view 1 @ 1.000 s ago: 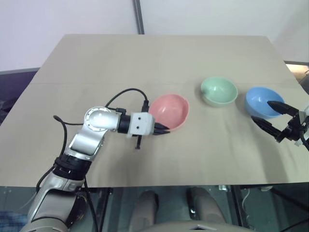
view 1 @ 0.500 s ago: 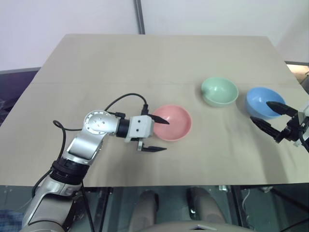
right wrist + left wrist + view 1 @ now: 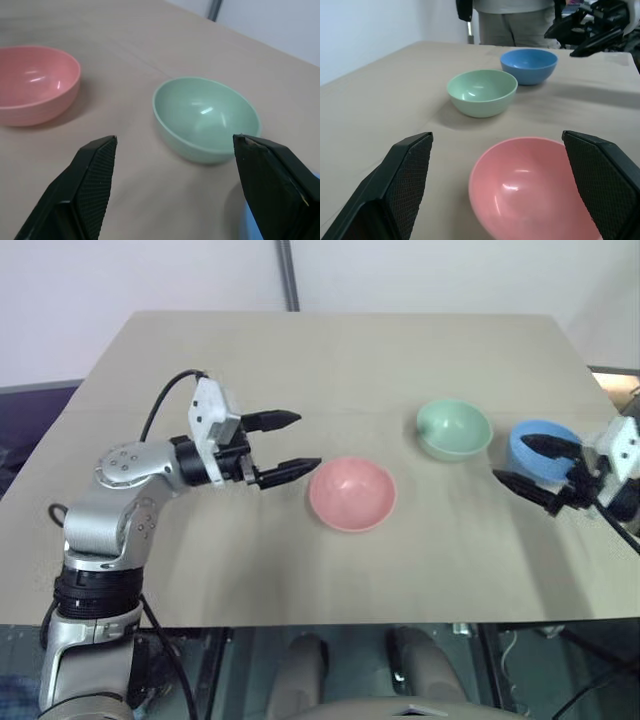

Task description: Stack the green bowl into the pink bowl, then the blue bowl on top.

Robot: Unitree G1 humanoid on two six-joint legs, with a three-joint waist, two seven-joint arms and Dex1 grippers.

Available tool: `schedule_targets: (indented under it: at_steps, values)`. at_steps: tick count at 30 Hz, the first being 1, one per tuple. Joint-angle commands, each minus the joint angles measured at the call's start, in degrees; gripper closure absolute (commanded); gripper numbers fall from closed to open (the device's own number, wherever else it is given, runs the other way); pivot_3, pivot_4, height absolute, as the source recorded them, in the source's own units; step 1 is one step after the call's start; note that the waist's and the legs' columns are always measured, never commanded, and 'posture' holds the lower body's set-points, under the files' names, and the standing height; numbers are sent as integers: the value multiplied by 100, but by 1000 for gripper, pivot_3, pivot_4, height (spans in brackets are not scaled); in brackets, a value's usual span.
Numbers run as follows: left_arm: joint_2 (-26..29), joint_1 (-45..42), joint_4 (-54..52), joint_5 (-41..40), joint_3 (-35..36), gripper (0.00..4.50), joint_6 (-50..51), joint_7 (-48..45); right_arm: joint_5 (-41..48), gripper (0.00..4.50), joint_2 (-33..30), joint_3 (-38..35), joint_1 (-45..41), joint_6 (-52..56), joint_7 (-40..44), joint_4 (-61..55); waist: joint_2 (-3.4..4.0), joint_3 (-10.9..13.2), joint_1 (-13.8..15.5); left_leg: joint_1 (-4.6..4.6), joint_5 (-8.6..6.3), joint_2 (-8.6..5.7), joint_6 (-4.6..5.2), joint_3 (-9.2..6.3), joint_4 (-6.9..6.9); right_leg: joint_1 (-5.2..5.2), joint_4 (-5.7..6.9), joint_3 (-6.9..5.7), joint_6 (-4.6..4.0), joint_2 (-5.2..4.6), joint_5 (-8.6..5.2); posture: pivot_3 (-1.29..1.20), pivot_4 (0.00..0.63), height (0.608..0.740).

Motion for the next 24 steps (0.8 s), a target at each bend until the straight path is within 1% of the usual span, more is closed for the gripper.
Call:
schedule_targets:
  at_steps: [1, 4, 8, 12, 15, 17, 18, 23, 24]
  values:
    - [364, 201, -337, -489, 490, 135, 245, -215, -1069, 455, -39, 1407, -1299, 94, -193, 274, 1, 2, -8, -2, 0, 0, 0, 2, 4, -1, -1, 0, 0, -1, 0, 0, 150, 740]
    - [467, 308, -415, -656, 568, 135, 337, -288, -1589, 455, 91, 2138, -2043, 214, -191, 614, 4, 3, -16, -3, 0, 1, 0, 3, 3, -4, -1, 1, 0, -1, 0, 0, 150, 740]
    - [559, 438, -569, -860, 586, 135, 424, -374, -2147, 455, 311, 2773, -2828, 545, -242, 1255, 4, 4, 20, -10, 0, 1, -1, -2, 1, -7, -3, -5, -2, -2, 1, 0, 150, 740]
    - [607, 539, -689, -945, 600, 135, 467, -344, -2623, 455, 381, 3291, -3261, 938, -130, 1881, 4, 4, 55, -25, 0, -2, -1, -4, 1, -14, -12, -11, -2, -9, 1, 0, 150, 740]
    - [601, 643, -777, -970, 602, 135, 444, -308, -2886, 455, 384, 3618, -3349, 1025, 71, 2115, 4, 4, 36, -26, 0, -2, 0, -4, -3, -18, -12, -12, -3, -8, 1, 0, 150, 740]
    - [607, 704, -817, -975, 605, 0, 422, -290, -3000, 967, 400, 3719, -3358, 976, 139, 2153, 5, 5, 18, -26, 0, -2, 0, -4, -6, -20, -12, -12, -3, -8, 1, 0, 150, 740]
    - [608, 727, -829, -975, 614, 0, 417, -274, -3030, 1225, 409, 3736, -3365, 945, 173, 2161, 6, 5, 12, -26, 0, -1, 0, -4, -6, -22, -11, -12, -3, -8, 1, 0, 150, 740]
    - [636, 793, -841, -912, 613, 0, 353, -249, -3130, 3513, 483, 3685, -3403, 917, 213, 2198, 6, 5, -5, -22, 0, -2, 0, -4, -5, -21, -4, -11, -3, -7, 1, 0, 150, 740]
    - [633, 787, -832, -906, 601, 0, 341, -252, -3144, 4298, 502, 3668, -3405, 910, 206, 2189, 6, 5, -10, -21, 0, -1, 0, -4, -5, -21, -3, -11, -3, -6, 1, 0, 150, 740]
